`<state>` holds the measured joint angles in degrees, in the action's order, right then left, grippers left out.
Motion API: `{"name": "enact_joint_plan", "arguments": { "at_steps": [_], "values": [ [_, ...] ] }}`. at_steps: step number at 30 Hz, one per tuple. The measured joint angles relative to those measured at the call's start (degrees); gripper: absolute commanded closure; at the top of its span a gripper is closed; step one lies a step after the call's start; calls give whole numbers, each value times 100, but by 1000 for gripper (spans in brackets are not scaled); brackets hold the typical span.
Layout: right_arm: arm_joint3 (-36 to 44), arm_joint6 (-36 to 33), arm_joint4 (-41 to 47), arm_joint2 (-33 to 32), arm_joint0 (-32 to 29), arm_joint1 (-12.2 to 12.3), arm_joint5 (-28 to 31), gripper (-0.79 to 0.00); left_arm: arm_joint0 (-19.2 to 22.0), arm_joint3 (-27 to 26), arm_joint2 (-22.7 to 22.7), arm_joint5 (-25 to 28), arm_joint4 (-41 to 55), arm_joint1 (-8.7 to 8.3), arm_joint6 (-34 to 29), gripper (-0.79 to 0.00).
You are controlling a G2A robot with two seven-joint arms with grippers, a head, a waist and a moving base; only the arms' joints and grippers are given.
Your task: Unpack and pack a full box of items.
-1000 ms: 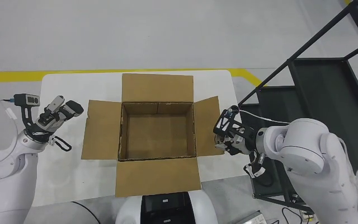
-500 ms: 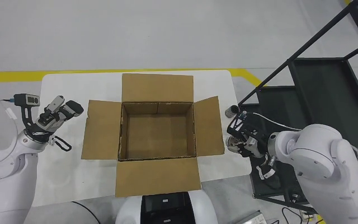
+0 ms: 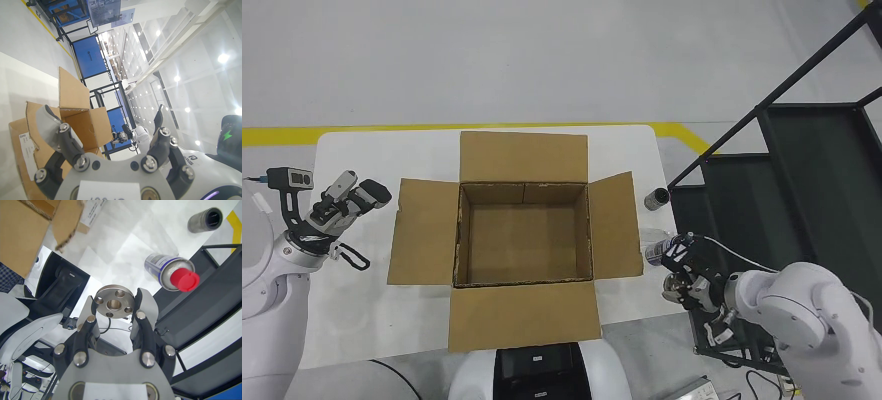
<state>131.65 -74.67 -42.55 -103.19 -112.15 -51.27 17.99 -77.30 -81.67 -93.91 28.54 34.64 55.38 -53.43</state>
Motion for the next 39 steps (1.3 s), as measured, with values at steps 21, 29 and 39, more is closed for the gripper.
{"name": "enact_joint_plan", "arguments": {
  "at_steps": [21, 29, 39],
  "values": [
    [-2049, 1462, -1509, 1917, 620, -121, -283, 0, 0, 0, 0, 0, 0, 0, 0, -785],
    [-2755, 1501, -1755, 2521, 1201, -198, -464, 0, 0, 0, 0, 0, 0, 0, 0, -785],
    [-3206, 1605, -1823, 2879, 1671, -274, -676, 0, 0, 0, 0, 0, 0, 0, 0, -785]
  ]
}}
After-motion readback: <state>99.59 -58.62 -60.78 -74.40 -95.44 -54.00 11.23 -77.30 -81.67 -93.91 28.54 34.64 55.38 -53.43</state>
